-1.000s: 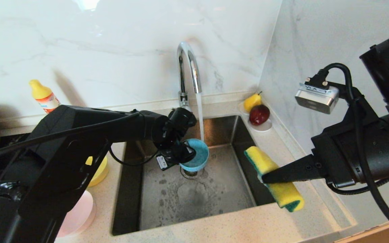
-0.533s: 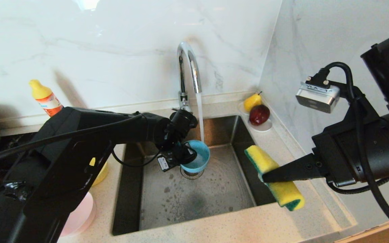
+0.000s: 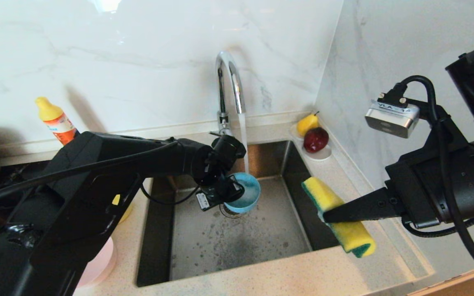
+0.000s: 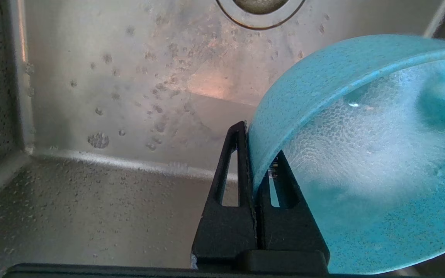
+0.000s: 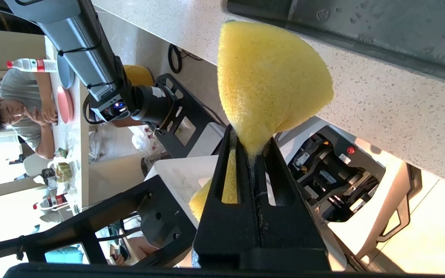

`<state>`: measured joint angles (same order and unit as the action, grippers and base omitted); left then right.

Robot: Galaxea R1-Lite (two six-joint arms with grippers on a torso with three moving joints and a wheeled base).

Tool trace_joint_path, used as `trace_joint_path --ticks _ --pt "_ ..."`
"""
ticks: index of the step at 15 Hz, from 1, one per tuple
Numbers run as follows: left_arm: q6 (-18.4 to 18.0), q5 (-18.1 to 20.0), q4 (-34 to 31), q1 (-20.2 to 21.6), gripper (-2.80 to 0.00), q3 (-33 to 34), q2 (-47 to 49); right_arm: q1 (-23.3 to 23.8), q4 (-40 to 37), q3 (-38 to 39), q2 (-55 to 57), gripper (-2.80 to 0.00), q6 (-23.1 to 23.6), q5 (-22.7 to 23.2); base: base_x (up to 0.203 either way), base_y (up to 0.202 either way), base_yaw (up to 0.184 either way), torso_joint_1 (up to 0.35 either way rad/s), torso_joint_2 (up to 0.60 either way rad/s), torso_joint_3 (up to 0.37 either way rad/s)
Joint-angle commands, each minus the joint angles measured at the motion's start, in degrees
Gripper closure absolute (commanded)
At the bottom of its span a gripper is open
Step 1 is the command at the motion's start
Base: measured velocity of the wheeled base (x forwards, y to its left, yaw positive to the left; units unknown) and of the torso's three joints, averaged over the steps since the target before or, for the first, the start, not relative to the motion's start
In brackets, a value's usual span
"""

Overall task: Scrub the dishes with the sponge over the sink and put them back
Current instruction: Rinse the bowl

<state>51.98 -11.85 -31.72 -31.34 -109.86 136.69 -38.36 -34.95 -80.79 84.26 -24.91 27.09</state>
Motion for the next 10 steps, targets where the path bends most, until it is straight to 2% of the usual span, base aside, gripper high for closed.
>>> trace_joint_path --ticks 1,10 --pt "0.4 -0.2 0.0 0.0 0.00 0.0 0.2 0.0 -0.1 0.0 -0.3 0.00 -0.1 0.2 0.000 0.000 0.000 0.000 0.00 0.000" --pt "0.7 -0.7 -1.0 0.7 0.00 0.1 -1.0 0.0 -0.2 0.5 -0.4 0.00 -0.1 0.2 0.000 0.000 0.000 0.000 0.00 0.000"
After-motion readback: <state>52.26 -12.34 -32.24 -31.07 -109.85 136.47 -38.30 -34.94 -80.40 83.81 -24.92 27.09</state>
